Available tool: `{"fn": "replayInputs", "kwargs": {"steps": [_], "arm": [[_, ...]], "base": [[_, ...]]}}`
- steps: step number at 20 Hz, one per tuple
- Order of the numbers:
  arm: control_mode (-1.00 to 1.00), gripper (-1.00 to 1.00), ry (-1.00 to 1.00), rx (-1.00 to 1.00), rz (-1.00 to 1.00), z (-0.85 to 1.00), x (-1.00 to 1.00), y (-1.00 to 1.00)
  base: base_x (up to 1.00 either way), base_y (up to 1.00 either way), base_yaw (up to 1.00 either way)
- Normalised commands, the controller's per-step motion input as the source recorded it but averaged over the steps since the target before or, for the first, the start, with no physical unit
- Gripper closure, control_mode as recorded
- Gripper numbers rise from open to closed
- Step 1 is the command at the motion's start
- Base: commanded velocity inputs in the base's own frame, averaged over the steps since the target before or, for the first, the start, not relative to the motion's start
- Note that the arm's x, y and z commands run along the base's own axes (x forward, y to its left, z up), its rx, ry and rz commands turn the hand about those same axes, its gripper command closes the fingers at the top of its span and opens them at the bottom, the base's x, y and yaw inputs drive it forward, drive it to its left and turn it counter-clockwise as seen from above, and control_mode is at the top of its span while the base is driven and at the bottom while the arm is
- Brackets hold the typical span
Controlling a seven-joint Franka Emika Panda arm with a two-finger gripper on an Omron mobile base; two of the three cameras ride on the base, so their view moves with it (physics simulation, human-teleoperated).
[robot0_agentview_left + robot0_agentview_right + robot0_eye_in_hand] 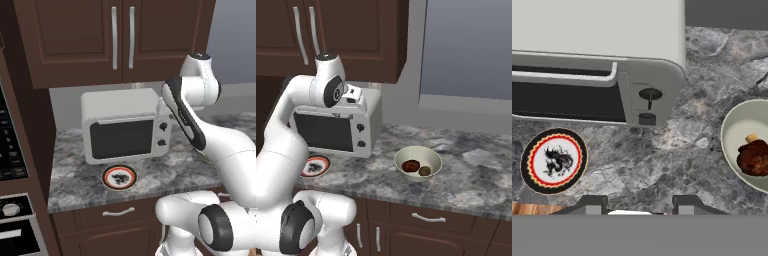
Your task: Remove the kiwi from the bowl and place it on the small plate. Then place the bowl with only the steak in the microwave, close the door, and press the start button to microwave the steak.
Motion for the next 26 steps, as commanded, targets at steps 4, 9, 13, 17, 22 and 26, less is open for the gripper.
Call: {"fn": "replayInputs", "kwargs": {"steps": [4,9,13,17,22,26], "arm": [[-1.0,-1.0,0.04,0.01,-0.03,-0.19,-0.03,-0.35],[-1.0,-1.0,0.12,0.02,-0.11,-0.29,-0.09,-1.0],[-1.0,-1.0,0.16,-0.01,-0.06,-0.66,0.0,-1.0],[-1.0,-1.0,0.17,-0.02,0.0,-0.88,-0.01,-1.0],[-1.0,-1.0,0.28,-0.02,0.03,-0.26,0.0,-0.6],[-1.0,-1.0,0.15,0.0,0.15,0.0,0.0,-0.48]], "base": [[0.0,0.0,0.0],[0.0,0.0,0.0],[0.0,0.0,0.0],[0.0,0.0,0.0],[0.0,0.0,0.0],[0.0,0.0,0.0]]}}
